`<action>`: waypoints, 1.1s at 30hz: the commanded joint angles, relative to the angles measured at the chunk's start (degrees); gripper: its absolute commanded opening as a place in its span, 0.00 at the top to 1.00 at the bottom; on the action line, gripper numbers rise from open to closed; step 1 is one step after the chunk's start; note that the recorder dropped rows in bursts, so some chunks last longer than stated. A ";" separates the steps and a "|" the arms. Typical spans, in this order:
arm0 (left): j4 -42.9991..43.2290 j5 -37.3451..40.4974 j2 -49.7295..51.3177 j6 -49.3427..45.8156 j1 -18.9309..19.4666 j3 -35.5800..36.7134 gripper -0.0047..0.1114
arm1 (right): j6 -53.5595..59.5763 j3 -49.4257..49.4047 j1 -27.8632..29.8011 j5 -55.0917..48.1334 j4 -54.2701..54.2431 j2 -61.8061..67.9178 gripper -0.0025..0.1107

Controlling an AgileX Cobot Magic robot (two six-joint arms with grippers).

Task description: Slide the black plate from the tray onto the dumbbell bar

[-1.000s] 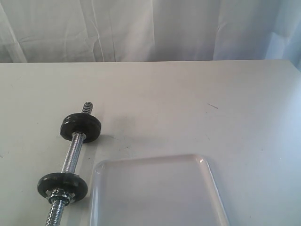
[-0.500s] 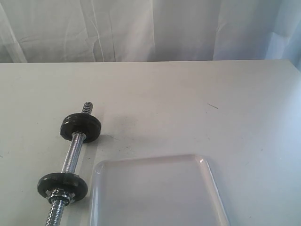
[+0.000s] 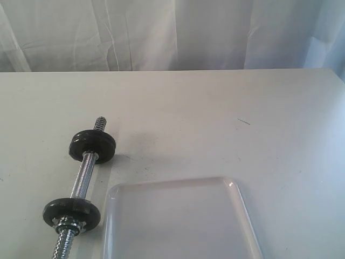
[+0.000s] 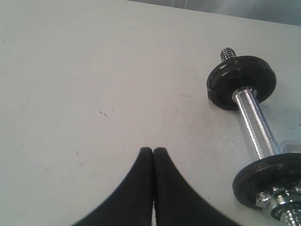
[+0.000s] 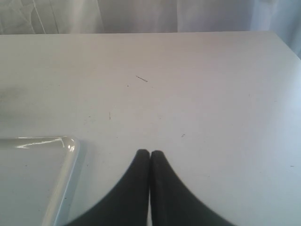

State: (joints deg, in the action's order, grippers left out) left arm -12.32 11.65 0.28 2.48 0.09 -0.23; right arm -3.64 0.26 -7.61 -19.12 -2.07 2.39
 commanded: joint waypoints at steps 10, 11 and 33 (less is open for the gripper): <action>0.99 -0.48 -0.28 0.18 0.05 0.23 0.96 | -0.09 -0.26 0.27 0.12 0.50 -0.31 0.98; 1.13 -0.48 -0.28 0.18 0.05 0.23 0.96 | -0.09 -0.26 0.27 0.12 0.50 -0.31 0.98; 1.36 -0.48 -0.28 0.18 0.05 0.23 0.96 | -0.09 -0.26 0.27 0.12 0.50 -0.31 0.98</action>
State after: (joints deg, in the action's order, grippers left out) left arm -10.90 11.51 0.28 2.48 0.09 -0.23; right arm -3.64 0.26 -7.61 -19.12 -2.07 2.39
